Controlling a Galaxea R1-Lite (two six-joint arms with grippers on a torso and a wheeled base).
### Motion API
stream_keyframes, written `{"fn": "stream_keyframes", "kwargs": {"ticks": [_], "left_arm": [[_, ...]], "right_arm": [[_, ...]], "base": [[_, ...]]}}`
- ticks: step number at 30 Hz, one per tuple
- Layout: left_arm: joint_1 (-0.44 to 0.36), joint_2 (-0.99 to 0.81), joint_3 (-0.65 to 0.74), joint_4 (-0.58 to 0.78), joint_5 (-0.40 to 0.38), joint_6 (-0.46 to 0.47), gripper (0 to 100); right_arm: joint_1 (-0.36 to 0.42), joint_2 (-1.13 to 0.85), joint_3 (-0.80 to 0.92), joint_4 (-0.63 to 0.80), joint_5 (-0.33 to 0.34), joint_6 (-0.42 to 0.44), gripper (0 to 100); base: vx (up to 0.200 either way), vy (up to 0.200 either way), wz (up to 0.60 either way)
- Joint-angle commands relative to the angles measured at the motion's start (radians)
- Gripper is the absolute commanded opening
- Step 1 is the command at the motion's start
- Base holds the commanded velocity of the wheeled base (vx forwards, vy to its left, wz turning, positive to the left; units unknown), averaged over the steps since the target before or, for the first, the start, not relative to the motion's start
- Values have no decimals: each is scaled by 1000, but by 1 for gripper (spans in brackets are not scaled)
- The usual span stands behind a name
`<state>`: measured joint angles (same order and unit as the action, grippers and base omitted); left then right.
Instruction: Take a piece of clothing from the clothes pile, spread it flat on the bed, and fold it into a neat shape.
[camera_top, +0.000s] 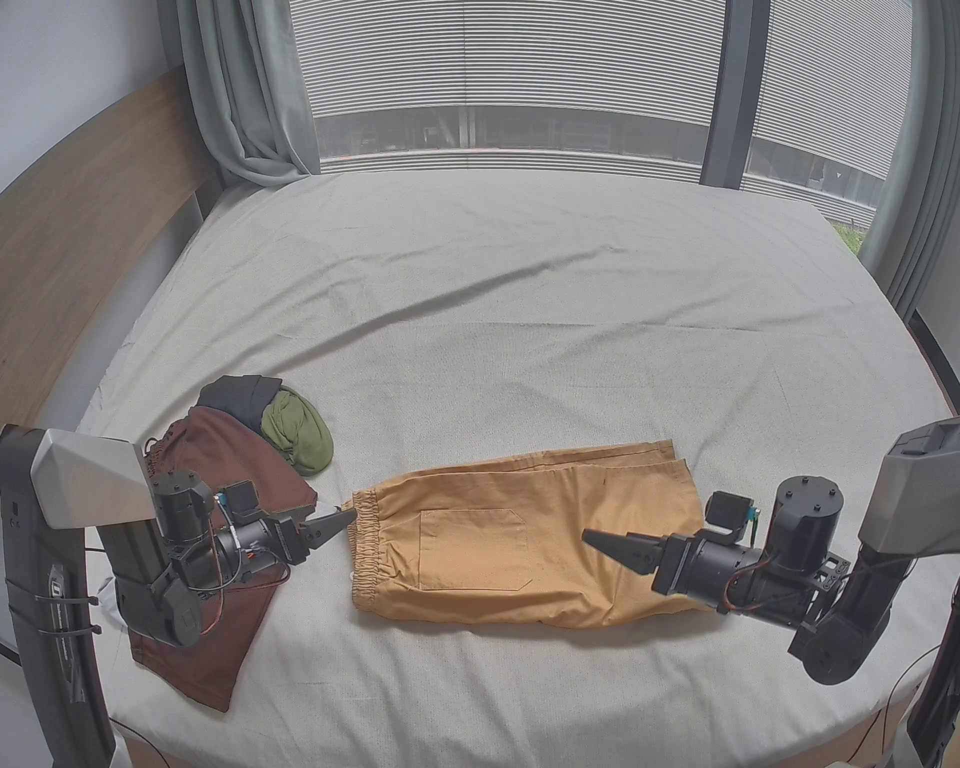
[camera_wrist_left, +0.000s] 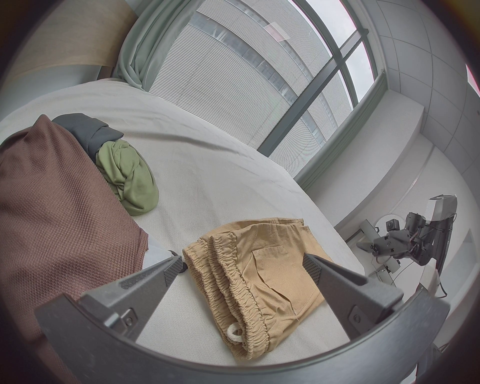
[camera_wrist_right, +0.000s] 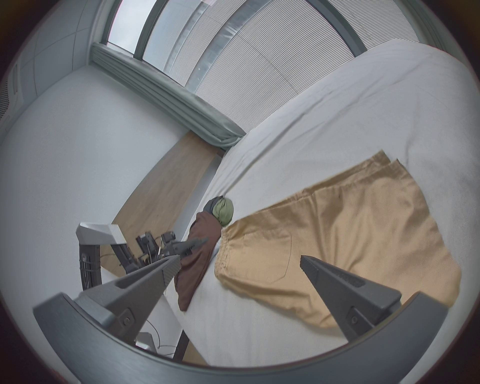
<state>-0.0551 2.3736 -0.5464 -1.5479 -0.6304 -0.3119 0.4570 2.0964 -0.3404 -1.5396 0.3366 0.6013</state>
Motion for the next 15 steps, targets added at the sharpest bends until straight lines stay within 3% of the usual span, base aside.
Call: {"fn": "stream_keyframes", "kwargs": {"ticks": [1,6,15], "left_arm": [[-8,21,-3,-1,-3,-3,100],[-20,35,-6,-1,-6,-4,100],[-46,58,-9,-1,-3,-69,100]], "right_arm": [[-84,-2,-49,-1,36,0,100],[-161,2,-71,-1,90,2,100],[-193,25,-83,-1,90,-5,100]], "base": [[0,0,0],[0,0,0],[0,0,0]]}}
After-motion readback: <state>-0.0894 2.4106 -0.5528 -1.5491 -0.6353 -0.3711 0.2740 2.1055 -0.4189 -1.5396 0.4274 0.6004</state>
